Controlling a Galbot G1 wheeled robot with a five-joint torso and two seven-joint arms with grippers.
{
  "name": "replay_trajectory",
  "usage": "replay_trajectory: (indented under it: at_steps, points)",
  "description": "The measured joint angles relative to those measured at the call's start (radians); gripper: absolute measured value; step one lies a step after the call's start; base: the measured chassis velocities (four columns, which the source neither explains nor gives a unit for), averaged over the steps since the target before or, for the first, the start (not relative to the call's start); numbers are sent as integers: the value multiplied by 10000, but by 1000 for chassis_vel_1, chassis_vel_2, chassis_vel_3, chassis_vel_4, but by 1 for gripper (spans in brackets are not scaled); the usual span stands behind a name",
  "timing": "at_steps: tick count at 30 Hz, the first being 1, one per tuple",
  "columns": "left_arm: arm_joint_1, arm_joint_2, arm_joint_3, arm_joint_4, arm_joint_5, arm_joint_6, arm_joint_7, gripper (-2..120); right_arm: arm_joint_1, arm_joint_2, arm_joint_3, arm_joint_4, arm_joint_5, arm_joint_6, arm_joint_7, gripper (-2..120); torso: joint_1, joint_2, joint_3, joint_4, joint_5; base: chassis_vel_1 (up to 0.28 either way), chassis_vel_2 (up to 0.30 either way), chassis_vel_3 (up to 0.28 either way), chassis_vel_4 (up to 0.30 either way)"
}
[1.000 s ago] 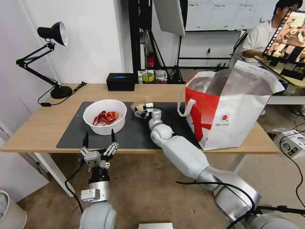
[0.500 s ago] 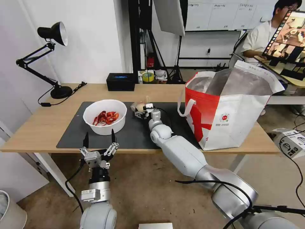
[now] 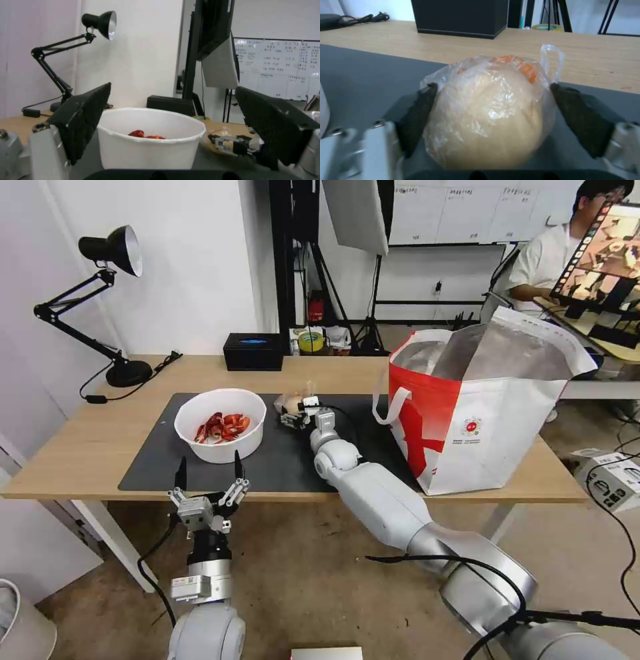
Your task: Pick up the trash from the table and place it into the takeout bag.
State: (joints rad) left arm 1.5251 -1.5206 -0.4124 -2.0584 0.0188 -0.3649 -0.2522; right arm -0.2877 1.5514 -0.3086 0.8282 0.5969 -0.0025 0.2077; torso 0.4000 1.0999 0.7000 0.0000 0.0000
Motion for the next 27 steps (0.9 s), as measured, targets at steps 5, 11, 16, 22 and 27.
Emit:
replay_trajectory:
  at_steps: [5,11,16,22,27]
  points:
    - [-3,8,1,5,-5,0,0,100,41,22,-15,-42,-21,9,-4,67,1,0,0,0,0,0,0,0,0]
    - [-29,43,-7,6,-14,-3,0,100,49,30,-31,-63,-26,12,-5,41,0,0,0,0,0,0,0,0,0]
    - [-24,54,-13,8,-18,-5,0,100,35,20,-35,-62,-28,15,-5,26,0,0,-1,0,0,0,0,0,0]
    - [-14,73,-51,8,-25,-9,0,100,-44,-22,-48,-41,-41,22,-4,4,0,0,-1,0,0,0,0,0,0]
    - [-9,67,-58,3,-30,-12,1,100,-67,-48,-55,-6,-44,23,-1,0,0,1,-1,0,0,0,0,0,0]
